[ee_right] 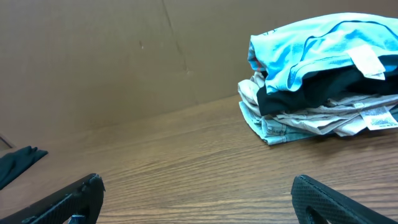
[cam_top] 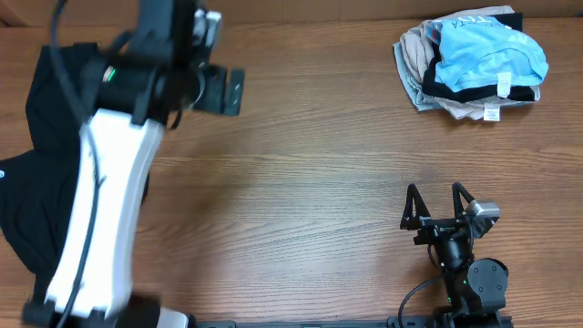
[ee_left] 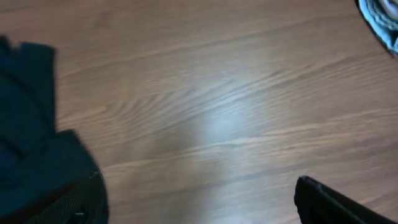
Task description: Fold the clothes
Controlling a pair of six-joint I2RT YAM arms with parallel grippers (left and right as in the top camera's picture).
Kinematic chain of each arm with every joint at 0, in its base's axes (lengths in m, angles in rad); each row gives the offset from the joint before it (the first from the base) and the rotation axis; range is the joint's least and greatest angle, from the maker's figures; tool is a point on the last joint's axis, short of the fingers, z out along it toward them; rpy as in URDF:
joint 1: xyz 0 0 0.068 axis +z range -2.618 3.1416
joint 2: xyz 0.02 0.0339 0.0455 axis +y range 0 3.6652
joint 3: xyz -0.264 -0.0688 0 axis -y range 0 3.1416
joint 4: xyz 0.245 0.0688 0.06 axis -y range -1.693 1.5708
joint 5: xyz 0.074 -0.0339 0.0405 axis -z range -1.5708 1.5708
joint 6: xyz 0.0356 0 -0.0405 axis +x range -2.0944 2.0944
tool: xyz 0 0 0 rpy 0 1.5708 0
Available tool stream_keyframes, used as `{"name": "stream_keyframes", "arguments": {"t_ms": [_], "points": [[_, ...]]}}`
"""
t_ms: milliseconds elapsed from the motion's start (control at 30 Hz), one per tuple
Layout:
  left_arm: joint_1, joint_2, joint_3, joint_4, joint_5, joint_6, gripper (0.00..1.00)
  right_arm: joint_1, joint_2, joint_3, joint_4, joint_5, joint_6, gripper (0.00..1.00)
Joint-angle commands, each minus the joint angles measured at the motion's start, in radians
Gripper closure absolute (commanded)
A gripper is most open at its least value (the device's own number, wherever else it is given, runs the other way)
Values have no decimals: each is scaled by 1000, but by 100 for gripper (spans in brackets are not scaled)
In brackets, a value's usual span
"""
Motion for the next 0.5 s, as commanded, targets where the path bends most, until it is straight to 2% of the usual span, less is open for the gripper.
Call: {"name": "stream_keyframes", "arguments": {"t_ms": [0, 267, 467], "points": [[33, -132, -236, 116, -39, 7, 0, 5, -10, -11, 6, 13, 0, 0], [141, -528, -937, 771, 141, -8, 0, 5, -10, -11, 6, 13, 0, 0], [183, -806, -1392, 1238, 170, -11, 0, 5, -10, -11, 6, 13, 0, 0]]}}
